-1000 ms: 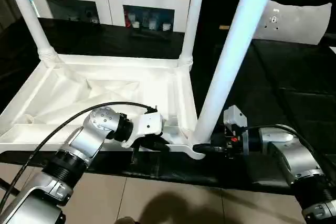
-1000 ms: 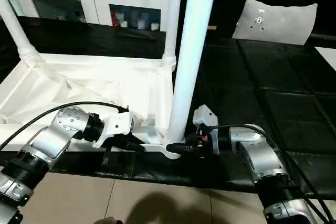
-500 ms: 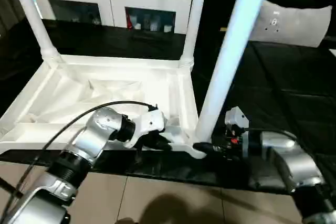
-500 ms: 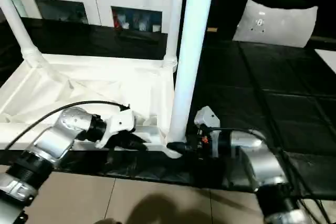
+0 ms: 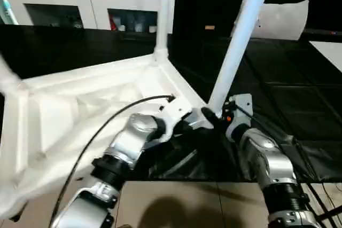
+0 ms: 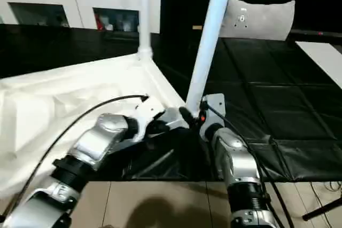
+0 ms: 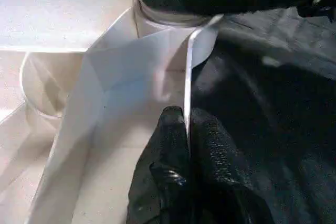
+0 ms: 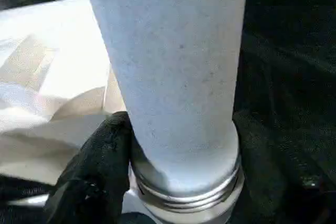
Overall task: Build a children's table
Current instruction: Rotate leg to tighten
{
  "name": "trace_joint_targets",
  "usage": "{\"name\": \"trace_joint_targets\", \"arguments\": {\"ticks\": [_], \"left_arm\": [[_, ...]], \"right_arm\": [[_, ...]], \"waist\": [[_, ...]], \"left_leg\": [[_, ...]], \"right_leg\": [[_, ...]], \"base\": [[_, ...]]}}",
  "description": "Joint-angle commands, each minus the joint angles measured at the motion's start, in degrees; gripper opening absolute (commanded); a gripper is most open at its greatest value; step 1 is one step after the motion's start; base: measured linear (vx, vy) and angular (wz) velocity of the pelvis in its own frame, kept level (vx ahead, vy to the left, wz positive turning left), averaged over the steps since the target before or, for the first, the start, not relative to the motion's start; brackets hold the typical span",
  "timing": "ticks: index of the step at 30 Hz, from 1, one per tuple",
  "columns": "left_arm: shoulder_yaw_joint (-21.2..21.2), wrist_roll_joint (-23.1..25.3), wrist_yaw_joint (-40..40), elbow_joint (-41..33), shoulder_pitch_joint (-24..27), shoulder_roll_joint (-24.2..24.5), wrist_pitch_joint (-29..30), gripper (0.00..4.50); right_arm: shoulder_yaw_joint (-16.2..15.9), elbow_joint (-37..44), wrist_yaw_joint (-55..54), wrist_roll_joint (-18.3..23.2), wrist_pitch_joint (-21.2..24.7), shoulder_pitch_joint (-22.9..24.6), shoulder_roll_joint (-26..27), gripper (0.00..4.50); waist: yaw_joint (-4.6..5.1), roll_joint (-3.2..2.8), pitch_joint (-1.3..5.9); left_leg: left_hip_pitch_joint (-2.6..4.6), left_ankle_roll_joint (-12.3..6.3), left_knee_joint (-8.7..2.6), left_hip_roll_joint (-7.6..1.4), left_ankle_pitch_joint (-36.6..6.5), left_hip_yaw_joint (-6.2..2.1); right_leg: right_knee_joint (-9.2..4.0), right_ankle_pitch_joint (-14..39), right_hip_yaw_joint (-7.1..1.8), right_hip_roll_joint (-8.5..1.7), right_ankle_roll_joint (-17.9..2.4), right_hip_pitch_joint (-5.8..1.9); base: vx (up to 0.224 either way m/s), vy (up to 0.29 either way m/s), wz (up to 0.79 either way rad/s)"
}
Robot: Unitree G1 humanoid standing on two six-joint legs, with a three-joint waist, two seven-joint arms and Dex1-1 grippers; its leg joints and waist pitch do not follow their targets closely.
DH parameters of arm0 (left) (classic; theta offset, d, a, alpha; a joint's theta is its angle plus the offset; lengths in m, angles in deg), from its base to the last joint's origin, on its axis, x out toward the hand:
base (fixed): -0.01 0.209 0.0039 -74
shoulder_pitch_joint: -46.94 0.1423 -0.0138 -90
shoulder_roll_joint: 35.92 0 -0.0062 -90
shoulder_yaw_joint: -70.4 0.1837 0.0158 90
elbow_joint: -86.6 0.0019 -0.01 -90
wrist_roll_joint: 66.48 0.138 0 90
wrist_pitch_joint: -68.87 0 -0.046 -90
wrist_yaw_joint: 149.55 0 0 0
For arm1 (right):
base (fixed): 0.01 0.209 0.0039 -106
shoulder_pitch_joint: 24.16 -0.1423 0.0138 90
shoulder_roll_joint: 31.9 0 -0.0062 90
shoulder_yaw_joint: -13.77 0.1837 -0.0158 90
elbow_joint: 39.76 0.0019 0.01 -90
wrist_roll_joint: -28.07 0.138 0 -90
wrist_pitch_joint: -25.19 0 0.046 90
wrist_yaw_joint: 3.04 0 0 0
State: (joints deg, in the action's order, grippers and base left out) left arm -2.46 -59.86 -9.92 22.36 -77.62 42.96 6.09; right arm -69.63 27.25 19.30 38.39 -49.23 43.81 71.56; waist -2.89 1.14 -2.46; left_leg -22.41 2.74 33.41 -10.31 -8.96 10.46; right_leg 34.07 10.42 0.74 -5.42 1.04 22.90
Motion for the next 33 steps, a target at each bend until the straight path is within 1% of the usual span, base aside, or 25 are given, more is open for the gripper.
{"name": "trace_joint_targets", "arguments": {"ticks": [1,2,3,4,6,7,8,9,12,13,14,16,18,19,20,21,22,24,25,26,27,28,29,31,33], "left_arm": [[-1.47,-1.37,2.98,-1.99,-2.33,-1.99,-2.52,0.00],[-0.88,-1.14,1.60,-2.11,-2.03,-1.14,-3.56,0.00],[-0.47,-1.04,0.50,-2.16,-1.78,-0.46,-4.30,0.00],[-0.23,-0.99,-0.20,-2.28,-1.46,0.12,-4.51,0.00],[0.61,-1.26,-3.32,-2.74,-0.48,2.35,-5.08,0.00],[0.82,-1.36,-4.03,-2.89,-0.24,2.92,-5.08,0.00],[1.15,-1.52,-5.36,-3.02,0.08,3.74,-6.17,0.00],[1.40,-1.61,-6.38,-3.09,0.31,4.32,-7.17,0.00],[2.10,-1.61,-9.39,-3.20,0.98,6.51,-8.15,0.00],[3.50,-1.49,-13.92,-3.19,1.65,9.31,-10.88,0.00],[3.50,-1.49,-13.92,-3.19,1.65,9.31,-10.88,0.00],[4.77,-1.87,-18.19,-3.16,2.23,11.59,-14.94,0.00],[5.96,-2.20,-22.29,-3.05,2.74,13.92,-18.23,0.00],[6.35,-2.32,-23.81,-3.02,2.89,14.77,-19.04,0.00],[6.83,-2.45,-26.15,-2.94,3.09,15.97,-20.45,0.00],[6.83,-2.45,-26.15,-2.94,3.09,15.97,-20.45,0.00],[7.30,-2.59,-28.44,-2.88,3.24,17.19,-21.74,0.00],[7.54,-2.81,-29.92,-2.86,3.36,17.99,-23.04,0.00],[7.64,-2.88,-30.46,-2.86,3.36,18.30,-23.49,0.00],[7.69,-2.95,-30.82,-2.81,3.35,18.49,-23.82,0.00],[7.73,-2.97,-31.17,-2.74,3.33,18.74,-24.09,0.00],[7.79,-3.07,-31.75,-2.39,3.19,19.17,-24.67,0.00],[7.96,-3.17,-32.57,-1.82,2.97,19.76,-25.63,0.00],[8.13,-3.26,-33.56,-1.43,2.83,20.13,-26.49,0.00],[8.23,-3.33,-34.23,-1.38,2.81,20.34,-26.80,0.00]], "right_arm": [[-3.96,0.05,3.85,2.77,1.16,0.58,2.80,3.49],[-4.42,0.60,4.66,2.22,0.60,0.91,2.26,3.62],[-4.68,0.94,5.23,1.80,0.11,1.18,1.80,3.62],[-4.58,1.24,5.51,1.70,-0.18,1.44,1.54,3.84],[-3.86,2.55,7.61,2.38,-1.71,2.18,-0.39,3.88],[-3.76,2.84,8.26,2.59,-2.27,2.33,-1.00,4.20],[-3.83,3.35,9.59,2.82,-2.64,2.58,-1.90,4.20],[-3.76,3.60,10.70,2.85,-2.94,2.72,-2.44,4.20],[-3.78,4.85,15.14,3.40,-3.78,3.22,-5.24,4.46],[-4.57,6.06,20.49,3.80,-4.36,3.41,-9.10,4.46],[-4.57,6.06,20.49,3.80,-4.36,3.41,-9.10,4.46],[-5.36,6.32,24.25,3.37,-5.34,3.14,-12.12,4.46],[-6.58,6.64,29.35,3.50,-6.17,2.47,-15.20,4.46],[-7.17,6.89,32.24,3.96,-6.11,2.21,-16.53,4.46],[-8.17,7.11,37.03,4.73,-6.02,1.88,-18.52,4.46],[-8.17,7.11,37.03,4.73,-6.02,1.88,-18.52,4.46],[-9.36,6.62,40.66,4.68,-6.32,1.33,-20.14,4.46],[-9.92,6.02,42.21,4.80,-5.98,0.84,-20.79,4.20],[-10.09,5.69,42.91,4.99,-5.64,0.60,-20.97,4.12],[-10.20,5.51,43.40,5.15,-5.43,0.47,-21.12,4.09],[-10.59,5.38,44.40,5.19,-5.36,0.38,-21.42,4.00],[-11.53,5.17,46.72,5.36,-5.19,0.25,-22.23,3.86],[-12.79,4.94,49.69,5.59,-4.78,0.09,-23.35,3.74],[-13.43,4.54,51.82,5.72,-4.51,-0.19,-24.10,3.68],[-13.76,4.30,53.08,5.76,-4.39,-0.38,-24.51,3.47]], "waist": [[-0.35,0.28,3.44],[-0.41,0.17,3.52],[-0.61,0.23,3.66],[-0.79,0.05,3.76],[-0.85,0.10,3.74],[-1.01,0.11,3.82],[-1.01,0.01,3.78],[-0.93,0.06,3.74],[-0.98,-0.05,3.55],[-1.00,-0.29,3.52],[-1.04,-0.20,3.47],[-1.05,-0.32,3.42],[-1.00,-0.26,3.36],[-1.15,-0.30,3.31],[-1.33,-0.23,3.29],[-1.42,-0.25,3.25],[-1.50,0.01,3.27],[-1.88,0.03,3.41],[-2.11,0.29,3.51],[-2.20,0.20,3.52],[-2.19,0.50,3.53],[-2.25,0.69,3.58],[-2.35,0.48,3.51],[-2.39,0.71,3.43],[-2.45,0.63,3.42]], "left_leg": [[1.25,-0.73,-4.59,-1.94,-19.13,-0.76],[1.16,-0.86,-4.55,-1.91,-18.12,-0.76],[0.95,-1.34,-4.44,-1.89,-15.67,-0.62],[0.90,-1.83,-4.31,-1.87,-13.52,-0.56],[0.88,-2.35,-4.22,-1.88,-11.97,-0.44],[0.91,-3.07,-4.08,-1.94,-10.44,-0.37],[0.90,-3.20,-4.08,-1.92,-10.31,-0.33],[0.92,-3.23,-4.07,-1.93,-10.45,-0.29],[1.10,-2.75,-4.23,-2.10,-12.16,-0.30],[1.24,-2.22,-4.32,-2.20,-13.63,-0.38],[1.27,-2.07,-4.35,-2.23,-14.06,-0.39],[1.31,-1.71,-4.46,-2.25,-15.11,-0.45],[1.35,-1.48,-4.49,-2.30,-16.38,-0.43],[1.70,-1.30,-4.50,-2.45,-17.47,-0.33],[1.72,-1.29,-4.52,-2.49,-17.94,-0.32],[1.68,-1.21,-4.58,-2.55,-17.80,-0.33],[1.70,-1.22,-4.56,-2.57,-17.69,-0.25],[1.72,-1.38,-4.44,-2.60,-16.50,-0.26],[1.70,-1.83,-4.30,-2.59,-14.90,-0.11],[1.72,-1.95,-4.30,-2.60,-14.67,-0.09],[1.67,-2.15,-4.24,-2.58,-14.04,-0.01],[1.65,-2.41,-4.17,-2.56,-13.90,-0.03],[1.60,-2.58,-4.19,-2.63,-13.69,0.01],[1.61,-2.58,-4.15,-2.64,-14.41,0.09],[1.63,-2.26,-4.18,-2.71,-14.55,0.10]], "right_leg": [[-4.58,14.96,-0.76,-1.98,-9.11,-1.44],[-4.44,14.07,-0.77,-2.01,-9.28,-1.57],[-4.24,11.38,-0.79,-1.98,-9.56,-1.80],[-3.89,8.44,-0.76,-1.93,-10.13,-1.93],[-3.68,5.90,-0.72,-1.79,-10.71,-2.02],[-3.37,3.37,-0.66,-1.82,-11.65,-2.27],[-3.34,3.15,-0.64,-1.80,-11.98,-2.28],[-3.39,3.54,-0.60,-1.74,-12.27,-2.35],[-3.63,6.02,-0.63,-1.76,-12.33,-2.32],[-3.77,7.75,-0.60,-1.76,-12.19,-2.24],[-3.83,8.35,-0.59,-1.71,-12.10,-2.25],[-3.82,9.05,-0.60,-1.69,-12.02,-2.10],[-3.88,10.44,-0.64,-1.76,-11.83,-2.05],[-3.92,11.24,-0.73,-1.73,-12.03,-1.78],[-3.90,11.69,-0.72,-1.75,-12.07,-1.83],[-3.86,11.67,-0.75,-1.79,-12.02,-1.82],[-3.86,11.65,-0.78,-1.82,-11.98,-1.75],[-3.60,10.43,-0.76,-1.92,-12.33,-1.82],[-3.27,8.22,-0.75,-1.89,-13.04,-1.84],[-3.26,7.89,-0.73,-1.90,-13.20,-1.85],[-3.15,7.20,-0.70,-1.86,-13.39,-1.89],[-3.08,7.16,-0.62,-1.88,-13.50,-1.99],[-3.08,7.47,-0.65,-1.96,-13.45,-1.97],[-3.24,9.19,-0.63,-1.94,-13.46,-1.92],[-3.22,10.01,-0.66,-2.02,-13.33,-1.83]], "base": [[0.000,0.000,0.00],[0.000,0.000,0.00],[0.000,0.000,0.00],[0.000,0.000,0.00],[0.000,0.000,0.00],[0.000,0.000,0.00],[0.000,0.000,0.00],[0.000,0.000,0.00],[0.000,0.000,0.00],[0.000,0.000,0.00],[0.000,0.000,0.00],[0.000,0.000,0.00],[0.000,0.000,0.00],[0.000,0.000,0.00],[0.000,0.000,0.00],[0.000,0.000,0.00],[0.000,0.000,0.00],[0.000,0.000,0.00],[0.000,0.000,0.00],[0.000,0.000,0.00],[0.000,0.000,0.00],[0.000,0.000,0.00],[0.000,0.000,0.00],[0.000,0.000,0.00],[0.000,0.000,0.00]]}}
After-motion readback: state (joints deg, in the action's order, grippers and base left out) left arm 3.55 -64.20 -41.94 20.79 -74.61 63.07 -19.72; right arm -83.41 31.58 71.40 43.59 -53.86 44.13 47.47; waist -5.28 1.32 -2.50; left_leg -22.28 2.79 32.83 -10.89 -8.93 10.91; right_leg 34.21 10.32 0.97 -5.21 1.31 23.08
